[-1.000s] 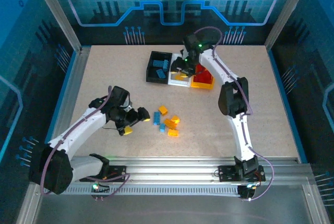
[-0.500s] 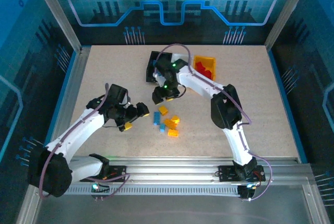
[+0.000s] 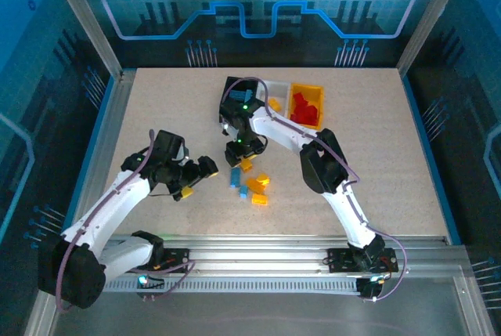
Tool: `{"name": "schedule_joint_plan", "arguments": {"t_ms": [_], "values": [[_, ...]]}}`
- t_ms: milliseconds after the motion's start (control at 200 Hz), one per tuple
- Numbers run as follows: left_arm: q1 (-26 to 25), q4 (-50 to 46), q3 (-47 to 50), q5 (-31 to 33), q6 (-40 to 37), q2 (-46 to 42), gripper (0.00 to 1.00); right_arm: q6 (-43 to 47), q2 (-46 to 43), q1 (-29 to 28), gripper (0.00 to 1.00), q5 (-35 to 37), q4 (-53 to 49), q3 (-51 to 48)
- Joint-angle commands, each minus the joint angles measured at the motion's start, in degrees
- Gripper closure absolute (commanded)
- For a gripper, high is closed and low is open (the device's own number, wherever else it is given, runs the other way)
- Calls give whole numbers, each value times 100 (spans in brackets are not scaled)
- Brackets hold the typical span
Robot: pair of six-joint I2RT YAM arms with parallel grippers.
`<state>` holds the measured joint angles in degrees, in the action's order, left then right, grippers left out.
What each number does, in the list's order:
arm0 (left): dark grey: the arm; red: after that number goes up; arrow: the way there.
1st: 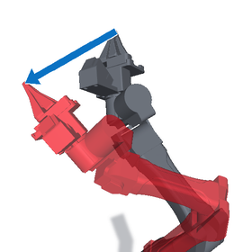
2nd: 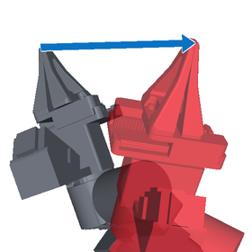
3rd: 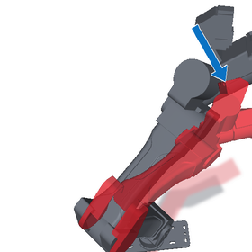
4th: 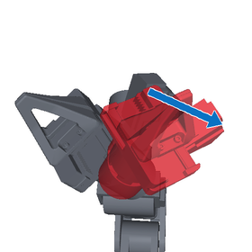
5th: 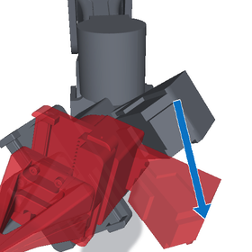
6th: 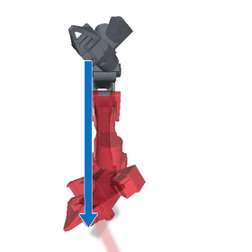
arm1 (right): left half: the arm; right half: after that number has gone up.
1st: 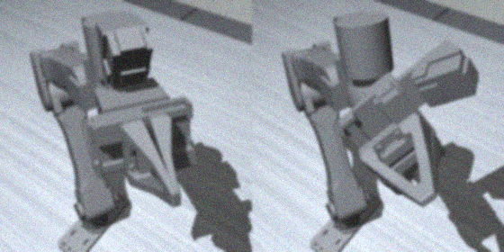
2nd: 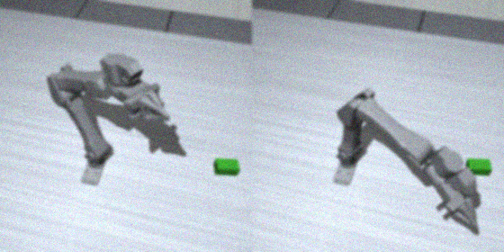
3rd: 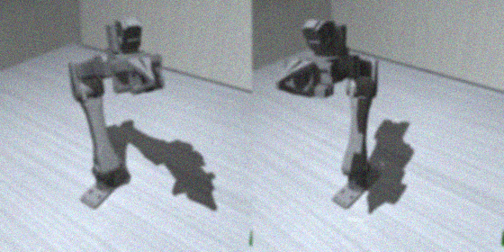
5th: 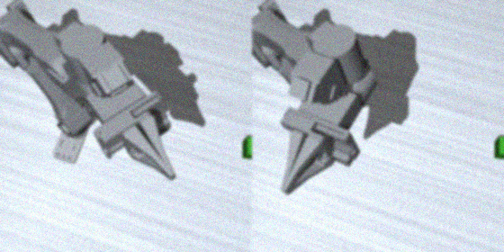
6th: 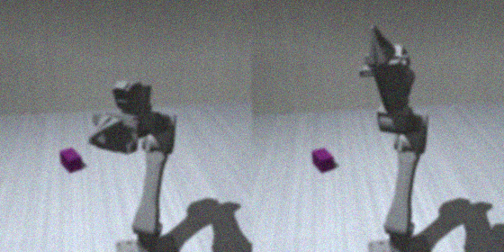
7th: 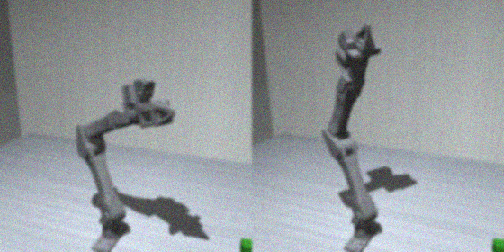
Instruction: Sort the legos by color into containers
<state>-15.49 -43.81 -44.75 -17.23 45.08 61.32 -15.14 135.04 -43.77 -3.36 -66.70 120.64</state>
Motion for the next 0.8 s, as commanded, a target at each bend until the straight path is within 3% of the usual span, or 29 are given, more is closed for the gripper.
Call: {"name": "schedule_joint_plan", "arguments": {"t_ms": [0,215,545,795], "values": [[81,-154,123,-48,-26,-103,1,-4,228,9,42,252,-243,113],[125,-153,134,-97,-59,-78,1,-50,322,9,48,230,-217,10],[151,-207,134,-121,-52,-96,1,-233,161,165,65,122,7,-328],[160,-171,157,-122,-28,-114,1,-412,-429,555,67,-86,103,-531]]}}
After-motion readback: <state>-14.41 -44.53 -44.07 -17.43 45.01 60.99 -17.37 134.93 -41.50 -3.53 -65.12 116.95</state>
